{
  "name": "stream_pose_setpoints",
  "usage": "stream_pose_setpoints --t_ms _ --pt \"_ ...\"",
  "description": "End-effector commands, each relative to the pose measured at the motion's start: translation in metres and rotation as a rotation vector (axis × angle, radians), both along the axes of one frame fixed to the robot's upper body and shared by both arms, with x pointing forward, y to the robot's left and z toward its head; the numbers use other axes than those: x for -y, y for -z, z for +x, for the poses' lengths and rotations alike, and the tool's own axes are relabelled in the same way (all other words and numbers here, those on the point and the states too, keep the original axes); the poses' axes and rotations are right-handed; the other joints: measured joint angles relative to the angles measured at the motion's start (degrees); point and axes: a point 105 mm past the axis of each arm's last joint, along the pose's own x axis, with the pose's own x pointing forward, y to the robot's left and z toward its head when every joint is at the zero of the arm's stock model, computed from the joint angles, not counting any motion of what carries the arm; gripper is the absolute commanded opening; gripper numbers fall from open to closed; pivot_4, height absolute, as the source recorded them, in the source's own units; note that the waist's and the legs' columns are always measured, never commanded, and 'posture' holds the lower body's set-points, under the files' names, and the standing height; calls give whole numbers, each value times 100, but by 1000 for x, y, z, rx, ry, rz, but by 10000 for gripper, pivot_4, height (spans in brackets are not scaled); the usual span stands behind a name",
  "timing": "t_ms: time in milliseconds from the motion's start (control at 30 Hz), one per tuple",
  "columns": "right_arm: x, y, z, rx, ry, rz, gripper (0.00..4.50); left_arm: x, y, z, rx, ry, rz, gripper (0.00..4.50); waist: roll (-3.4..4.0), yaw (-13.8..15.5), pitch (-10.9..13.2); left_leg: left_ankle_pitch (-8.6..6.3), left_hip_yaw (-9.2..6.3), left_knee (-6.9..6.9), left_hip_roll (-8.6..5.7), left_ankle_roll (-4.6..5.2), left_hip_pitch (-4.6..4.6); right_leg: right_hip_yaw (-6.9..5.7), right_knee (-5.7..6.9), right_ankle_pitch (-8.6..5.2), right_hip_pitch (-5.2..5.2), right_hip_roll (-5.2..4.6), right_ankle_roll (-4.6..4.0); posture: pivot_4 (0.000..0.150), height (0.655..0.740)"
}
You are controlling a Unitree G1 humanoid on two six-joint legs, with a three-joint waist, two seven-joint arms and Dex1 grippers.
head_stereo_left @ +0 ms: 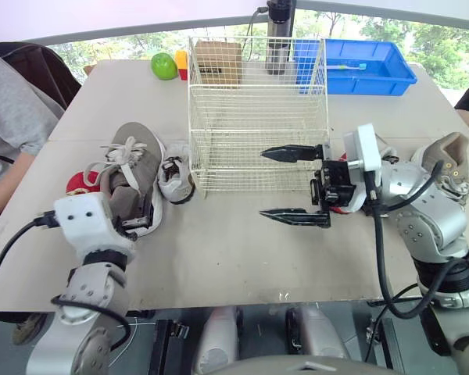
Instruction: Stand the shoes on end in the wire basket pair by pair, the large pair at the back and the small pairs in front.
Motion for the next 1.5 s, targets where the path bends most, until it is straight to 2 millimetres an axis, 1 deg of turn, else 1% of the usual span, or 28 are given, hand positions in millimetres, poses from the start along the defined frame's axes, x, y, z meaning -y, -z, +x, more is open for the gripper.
stream_pose_setpoints --t_ms 33,67,100,167,200,267,300,333,400,467,500,567,667,733,800,867,933,967,1000,1033,1067,1100,1133,1167,1233,1267,1400,1500 --pt "2 -5 -9 44 -10 -11 45000 3 9 6 -37 16 14 28705 4 12 -4 0 -1 0 3 0 2 0 -1 -1 3 -3 -2 1500 7400" --pt "2 -4 -9 44 -9 -15 45000 3 10 6 -39 14 14 25299 5 12 -4 0 0 0 2 0 4 0 0 -2 4 -6 -3 1500 7400" --pt "2 -3 -9 44 -8 -18 45000 2 12 7 -42 13 14 20938 5 16 -4 0 0 0 2 0 4 0 0 -2 4 -6 -3 1500 7400" --pt "3 -1 -10 43 -4 -28 45000 -1 14 7 -47 8 18 14421 6 18 -5 1 -1 0 3 0 5 0 1 -2 4 -7 -5 1500 7400" --pt "4 1 -10 40 -2 -32 45000 -1 15 8 -45 9 25 9732 8 19 -6 1 -1 0 4 0 5 1 2 -2 5 -8 -5 1500 7400" --pt "5 3 -9 39 5 -41 45000 -1 15 8 -33 3 28 5124 9 18 -7 1 0 1 4 0 6 1 2 -2 5 -8 -5 1500 7400" --pt "7 5 -7 42 15 -45 45000 0 10 9 10 -1 11 4989 11 19 -8 1 0 1 4 0 7 2 2 -2 5 -8 -6 1500 7400" --pt "8 5 -6 45 27 -49 45000 1 -1 8 83 -9 -27 4986 12 20 -9 1 0 0 4 0 6 2 2 -2 5 -8 -6 1500 7400" --pt "9 5 -2 43 47 -50 45000 2 -38 4 323 -17 -140 4986 10 20 -7 1 1 1 5 0 4 3 1 -2 4 -10 -6 1500 7400" --pt "11 -1 2 50 62 -38 45000 3 -88 -7 588 -1 -187 4986 -18 43 7 1 -5 6 7 0 -3 -3 0 -2 4 -11 -5 1500 7400" --pt "12 -5 3 59 65 -33 45000 1 -103 -11 659 -10 -195 4986 -32 58 14 1 -10 7 7 0 -8 -8 0 -1 3 -9 -5 1500 7400" --pt "14 -17 7 102 92 -6 45000 1 -127 -12 742 6 -182 4986 -47 66 20 2 -19 13 6 -2 -18 -17 1 1 0 -5 -3 1500 7400" --pt "15 -33 16 119 141 11 45000 17 -153 -3 813 123 -171 4986 -46 34 19 1 -6 10 -1 -1 -19 -5 -8 13 1 -9 19 1500 7400" --pt "16 -48 19 114 142 28 45000 40 -172 5 839 291 -97 4986 -47 33 19 0 -8 7 -20 -1 -20 -6 -10 14 1 -10 21 1500 7400" --pt "19 -67 18 108 140 29 45000 64 -185 12 837 482 30 4986 -45 47 22 0 -12 6 -22 -1 -20 -14 -6 13 0 -9 21 1500 7400" --pt "23 -82 18 139 159 21 45000 82 -189 16 814 627 169 4986 -43 63 24 1 -7 6 -23 -2 -29 -35 -4 12 -2 -6 19 1500 7400" --pt "28 -102 20 158 191 2 45000 100 -190 18 789 804 335 4986 -41 47 26 1 -4 5 -22 -2 -28 -35 -8 11 -2 -7 17 1500 7400" --pt "33 -111 23 191 244 -26 45000 105 -188 22 773 875 404 4986 -38 33 28 1 -4 3 -22 -2 -32 -31 -9 11 -7 -8 17 1500 7400" --pt "38 -122 20 222 250 -103 45000 114 -185 24 756 990 532 4986 -16 25 43 1 1 2 -22 -2 -34 -31 -12 11 -9 -7 17 1500 7400" --pt "42 -129 17 237 255 -157 45000 118 -181 27 740 1063 622 4986 -9 23 48 1 7 2 -22 -2 -40 -31 -12 9 -14 -8 13 1500 7400" --pt "44 -141 20 239 286 -190 45000 120 -180 30 743 1121 682 4986 -4 12 50 1 8 1 -24 -2 -49 -32 -12 4 -26 -8 5 1500 7400" --pt "46 -148 23 232 305 -205 45000 121 -180 33 752 1152 712 4986 12 6 60 1 11 0 -22 -2 -56 -30 -12 4 -36 -8 5 1500 7400" --pt "45 -157 26 245 322 -225 45000 125 -177 34 767 1205 802 4986 20 -10 64 2 10 1 -23 -2 -63 -32 -10 5 -46 -7 6 1500 7400" --pt "44 -166 32 239 357 -244 45000 129 -173 34 788 1262 894 4986 23 -29 65 2 13 1 -23 -1 -80 -29 -7 7 -65 -6 10 1500 7400" --pt "46 -177 43 218 416 -289 45000 136 -164 34 825 1337 1085 4986 24 -55 65 2 20 2 -20 -2 -93 -19 2 13 -87 2 19 1500 7400" --pt "48 -179 47 207 433 -304 45000 138 -162 35 842 1350 1135 4986 24 -55 65 2 21 -1 -16 -1 -95 -18 2 13 -91 6 19 1500 7400" --pt "59 -171 53 143 407 -438 45000 144 -160 39 953 1353 1275 4986 25 -17 66 2 27 1 -14 -1 -121 -17 -4 13 -110 3 22 1500 7400" --pt "81 -142 61 -71 349 -609 45000 149 -166 37 1067 1312 1350 4986 33 5 70 2 22 32 -16 0 -184 -22 3 15 -159 0 26 1500 7400"
